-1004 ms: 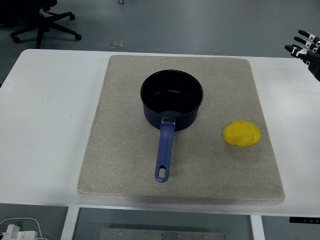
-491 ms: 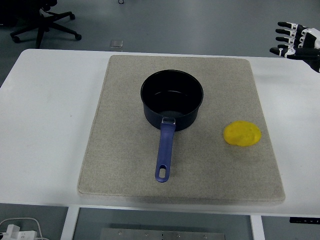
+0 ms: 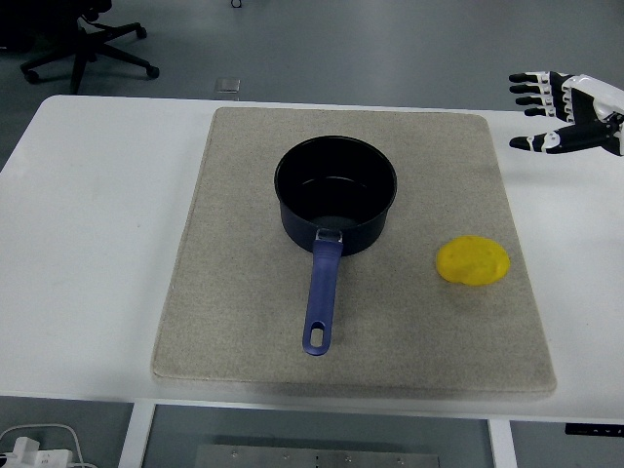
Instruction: Put the potato in the blue pot
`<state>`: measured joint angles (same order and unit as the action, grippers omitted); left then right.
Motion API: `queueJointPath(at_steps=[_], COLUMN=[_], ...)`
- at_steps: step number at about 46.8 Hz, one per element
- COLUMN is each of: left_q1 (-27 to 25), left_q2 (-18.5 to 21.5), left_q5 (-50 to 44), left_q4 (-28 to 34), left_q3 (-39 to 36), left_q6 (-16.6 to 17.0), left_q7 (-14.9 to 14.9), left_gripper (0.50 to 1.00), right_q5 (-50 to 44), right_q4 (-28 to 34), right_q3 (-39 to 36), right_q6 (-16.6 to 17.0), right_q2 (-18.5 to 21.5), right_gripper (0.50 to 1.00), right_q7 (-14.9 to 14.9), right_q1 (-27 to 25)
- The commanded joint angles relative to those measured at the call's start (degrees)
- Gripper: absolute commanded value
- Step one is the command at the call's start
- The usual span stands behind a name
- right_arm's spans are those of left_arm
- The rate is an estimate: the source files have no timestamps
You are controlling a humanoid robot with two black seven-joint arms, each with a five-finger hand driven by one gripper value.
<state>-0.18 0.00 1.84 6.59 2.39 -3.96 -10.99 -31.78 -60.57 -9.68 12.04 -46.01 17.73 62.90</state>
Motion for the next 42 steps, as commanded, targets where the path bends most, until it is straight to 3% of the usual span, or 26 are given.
queueJointPath(at_steps=[1, 8, 24, 42], left_q1=[0.0, 0.0, 0.0, 0.0], left_q2=[0.0, 0.0, 0.0, 0.0], left_q5=[0.01, 0.01, 0.01, 0.01], left_q4=[0.0, 0.0, 0.0, 0.0], left_q3=[-0.02, 0.07, -0.02, -0.02], left_q6=[0.0, 0.0, 0.0, 0.0], left_q7=[0.0, 0.0, 0.0, 0.0], left_gripper=[0.994, 0.994, 0.994, 0.994], right_q5=[-3.02, -7.41, -21.39, -27.46], right_q4=[-2.44, -4.81, -9.47, -10.35], right_q3=[0.62, 2.03, 7.57, 10.91], right_q6=[0.09, 1.23, 2.55, 1.58], right_q2=[-1.63, -3.83, -7.61, -6.64], right_gripper=[0.928, 0.928, 0.928, 0.928], right_q7=[0.11, 0.28, 7.14, 7.49], right_q1=[-0.23, -0.41, -0.49, -0.41])
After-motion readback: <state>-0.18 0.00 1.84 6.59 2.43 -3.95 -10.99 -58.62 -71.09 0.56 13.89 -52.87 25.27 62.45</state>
